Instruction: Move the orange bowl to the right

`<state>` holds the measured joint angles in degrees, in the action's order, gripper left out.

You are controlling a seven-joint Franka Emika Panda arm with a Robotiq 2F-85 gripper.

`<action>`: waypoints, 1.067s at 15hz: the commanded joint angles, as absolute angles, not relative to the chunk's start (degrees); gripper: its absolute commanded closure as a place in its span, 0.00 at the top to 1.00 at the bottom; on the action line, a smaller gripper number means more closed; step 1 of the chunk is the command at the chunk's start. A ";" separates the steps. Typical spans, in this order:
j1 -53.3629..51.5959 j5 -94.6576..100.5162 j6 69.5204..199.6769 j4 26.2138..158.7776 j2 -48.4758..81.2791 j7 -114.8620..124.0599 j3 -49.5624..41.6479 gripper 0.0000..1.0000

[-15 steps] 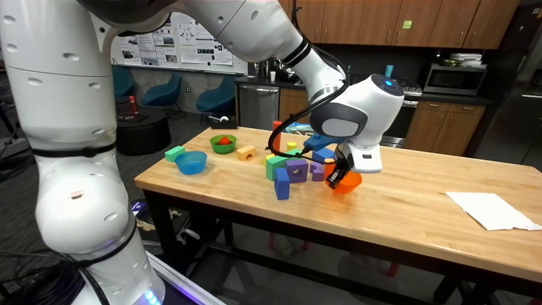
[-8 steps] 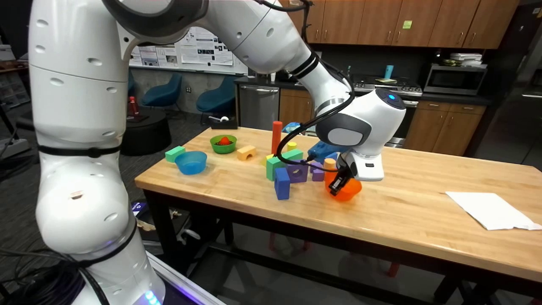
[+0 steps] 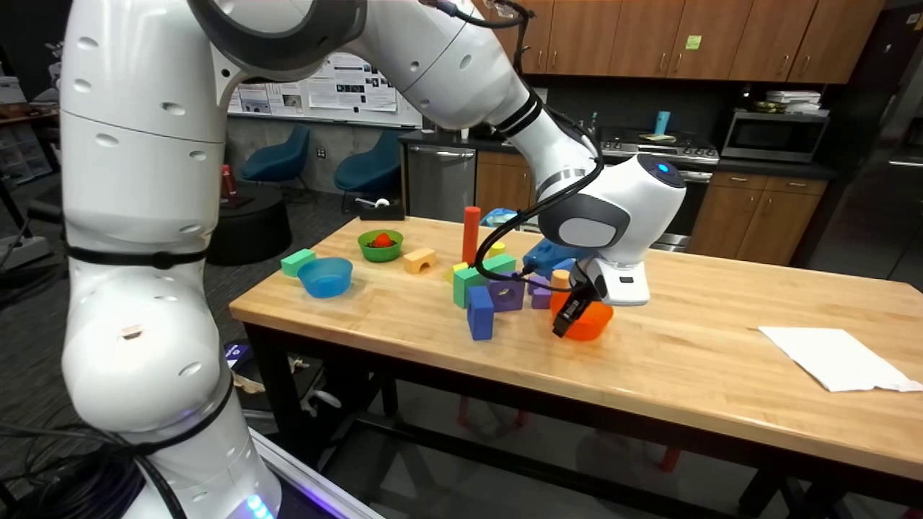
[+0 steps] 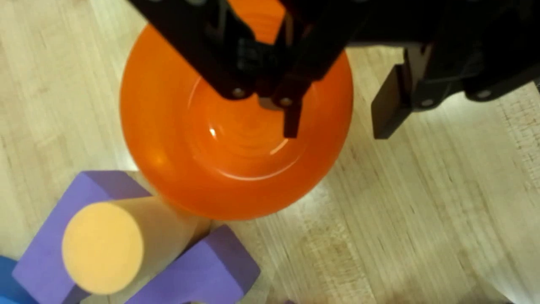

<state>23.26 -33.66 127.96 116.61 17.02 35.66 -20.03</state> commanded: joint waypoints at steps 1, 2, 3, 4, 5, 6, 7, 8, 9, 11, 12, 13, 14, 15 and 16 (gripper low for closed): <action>22.34 -33.18 128.48 119.48 12.49 34.07 -20.28 0.80; 21.90 -32.60 129.07 120.55 10.88 34.00 -20.44 0.86; 21.41 -31.74 129.83 121.69 9.14 34.03 -20.62 0.94; 20.89 -30.71 131.15 123.43 6.73 33.93 -20.73 0.98; 20.47 -29.71 132.47 125.06 4.41 33.88 -20.71 1.00; 19.99 -28.27 134.10 127.15 1.49 33.97 -20.62 1.00; 19.56 -26.92 135.71 129.13 -1.13 34.08 -20.35 1.00; 19.12 -25.17 136.96 131.71 -4.57 33.56 -19.95 1.00; 18.72 -23.14 137.95 133.89 -7.54 33.16 -19.38 1.00; 18.05 -18.30 139.78 138.74 -13.77 32.98 -17.48 1.00; 17.91 -16.42 140.36 140.95 -16.64 32.93 -16.20 1.00; 17.90 -14.27 141.08 143.26 -19.56 33.29 -14.52 1.00; 17.98 -12.56 141.58 145.15 -22.08 33.46 -12.81 1.00; 18.12 -11.01 142.31 147.09 -24.60 33.86 -10.90 1.00; 18.11 -9.85 142.72 148.73 -26.99 33.77 -9.09 1.00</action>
